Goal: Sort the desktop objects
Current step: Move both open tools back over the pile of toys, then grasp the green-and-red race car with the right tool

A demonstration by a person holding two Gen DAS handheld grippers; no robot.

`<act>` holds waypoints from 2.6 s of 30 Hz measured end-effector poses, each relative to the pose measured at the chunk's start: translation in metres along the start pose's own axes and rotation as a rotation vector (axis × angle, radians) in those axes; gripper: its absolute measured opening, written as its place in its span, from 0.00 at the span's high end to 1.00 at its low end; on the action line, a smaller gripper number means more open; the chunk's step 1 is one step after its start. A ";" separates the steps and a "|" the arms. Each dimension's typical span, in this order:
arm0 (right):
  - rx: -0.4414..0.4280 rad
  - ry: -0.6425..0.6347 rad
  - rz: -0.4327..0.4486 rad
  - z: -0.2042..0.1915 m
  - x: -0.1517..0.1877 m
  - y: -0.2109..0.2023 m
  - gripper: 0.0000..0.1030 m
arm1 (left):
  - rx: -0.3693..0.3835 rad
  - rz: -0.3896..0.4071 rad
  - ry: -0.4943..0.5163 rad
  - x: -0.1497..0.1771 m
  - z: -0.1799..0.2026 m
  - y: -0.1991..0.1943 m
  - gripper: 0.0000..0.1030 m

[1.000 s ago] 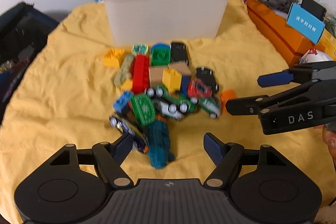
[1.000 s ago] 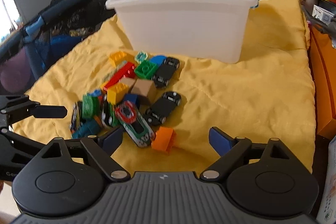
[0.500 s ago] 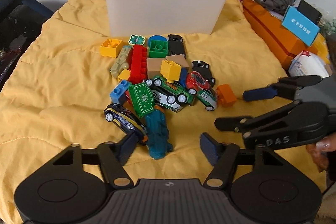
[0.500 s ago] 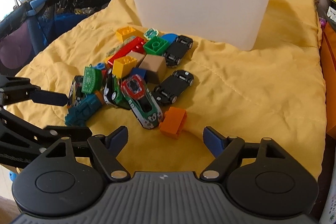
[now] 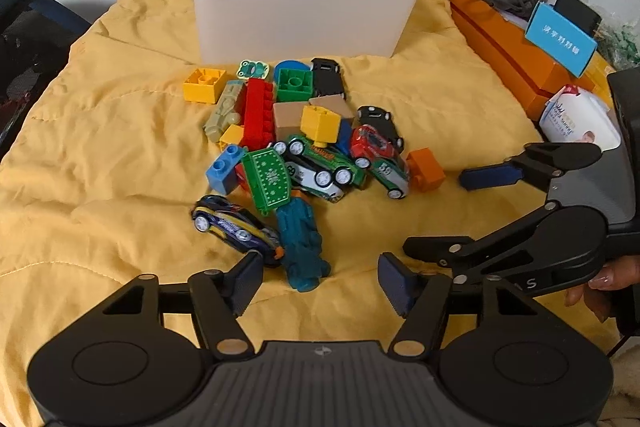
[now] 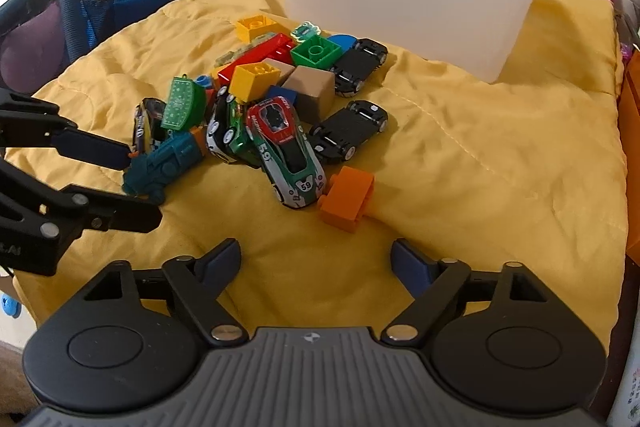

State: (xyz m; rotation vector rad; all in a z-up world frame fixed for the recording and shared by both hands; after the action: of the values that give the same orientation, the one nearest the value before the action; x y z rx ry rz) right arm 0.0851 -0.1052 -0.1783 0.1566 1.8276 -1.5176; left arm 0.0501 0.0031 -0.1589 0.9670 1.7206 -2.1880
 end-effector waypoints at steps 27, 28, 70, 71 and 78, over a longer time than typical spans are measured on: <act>-0.018 0.047 0.062 0.007 -0.010 -0.013 0.39 | 0.053 0.010 0.010 0.000 -0.010 -0.001 0.32; -0.020 0.039 0.066 0.006 -0.013 -0.013 0.39 | 0.053 0.011 0.015 -0.001 -0.010 -0.002 0.32; -0.047 0.031 -0.093 -0.006 0.010 -0.018 0.66 | 0.058 0.061 0.150 -0.028 0.015 -0.002 0.43; -0.047 0.032 -0.089 -0.006 0.010 -0.019 0.65 | 0.058 0.071 0.152 -0.032 0.017 -0.003 0.42; -0.047 0.052 -0.073 -0.004 0.013 -0.021 0.65 | 0.050 0.029 0.085 -0.043 0.024 0.021 0.42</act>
State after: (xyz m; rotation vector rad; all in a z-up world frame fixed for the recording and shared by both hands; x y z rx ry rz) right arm 0.0625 -0.1128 -0.1693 0.1088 1.9276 -1.5316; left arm 0.0854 -0.0360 -0.1471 1.1057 1.6838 -2.2122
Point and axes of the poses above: each gripper's, at about its wrist camera, not at the fingertips, and y roughly the way its jaws point, z to its right, x to its underside, the point moved 10 cm from there along y, roughly the way its jaws point, and after that the axes turned 2 degrees about z, right-handed, at the moved point
